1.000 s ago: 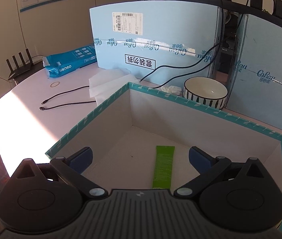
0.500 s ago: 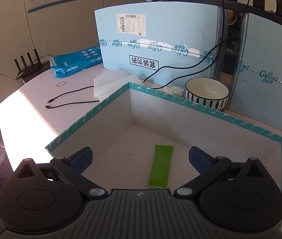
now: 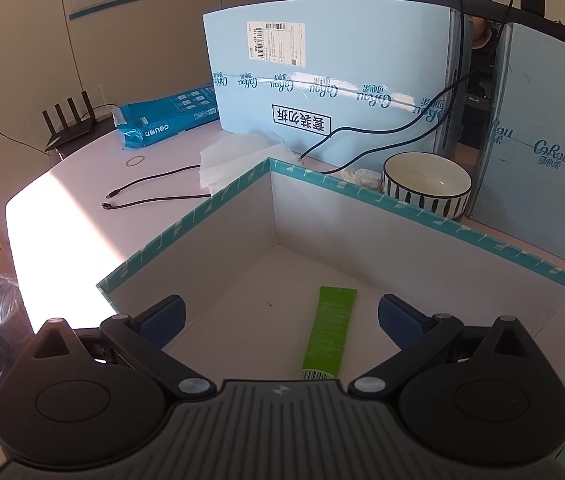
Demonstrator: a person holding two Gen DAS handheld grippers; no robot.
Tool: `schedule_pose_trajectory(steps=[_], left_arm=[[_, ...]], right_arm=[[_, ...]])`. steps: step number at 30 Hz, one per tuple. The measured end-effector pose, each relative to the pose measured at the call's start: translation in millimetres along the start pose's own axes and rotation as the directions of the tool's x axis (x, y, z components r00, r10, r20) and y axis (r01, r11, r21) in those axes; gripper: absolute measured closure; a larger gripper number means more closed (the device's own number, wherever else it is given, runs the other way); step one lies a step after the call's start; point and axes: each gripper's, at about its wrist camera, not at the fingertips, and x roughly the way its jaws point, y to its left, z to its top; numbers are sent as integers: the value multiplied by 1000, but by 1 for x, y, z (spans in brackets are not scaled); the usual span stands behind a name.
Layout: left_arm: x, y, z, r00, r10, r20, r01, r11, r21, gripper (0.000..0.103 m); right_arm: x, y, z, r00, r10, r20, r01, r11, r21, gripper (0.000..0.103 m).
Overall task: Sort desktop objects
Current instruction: 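Move the open right gripper toward the red plastic bag, then lower the right gripper over the red bag and close on it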
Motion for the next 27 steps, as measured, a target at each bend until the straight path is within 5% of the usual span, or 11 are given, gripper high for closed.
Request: schedule_pose_trajectory(steps=[27], left_arm=[[-2,-9,-9,999,38,-18,-39,999,-21,0]], right_arm=[[18,-15,-4,999,30,-44,-33,998,-53,0]])
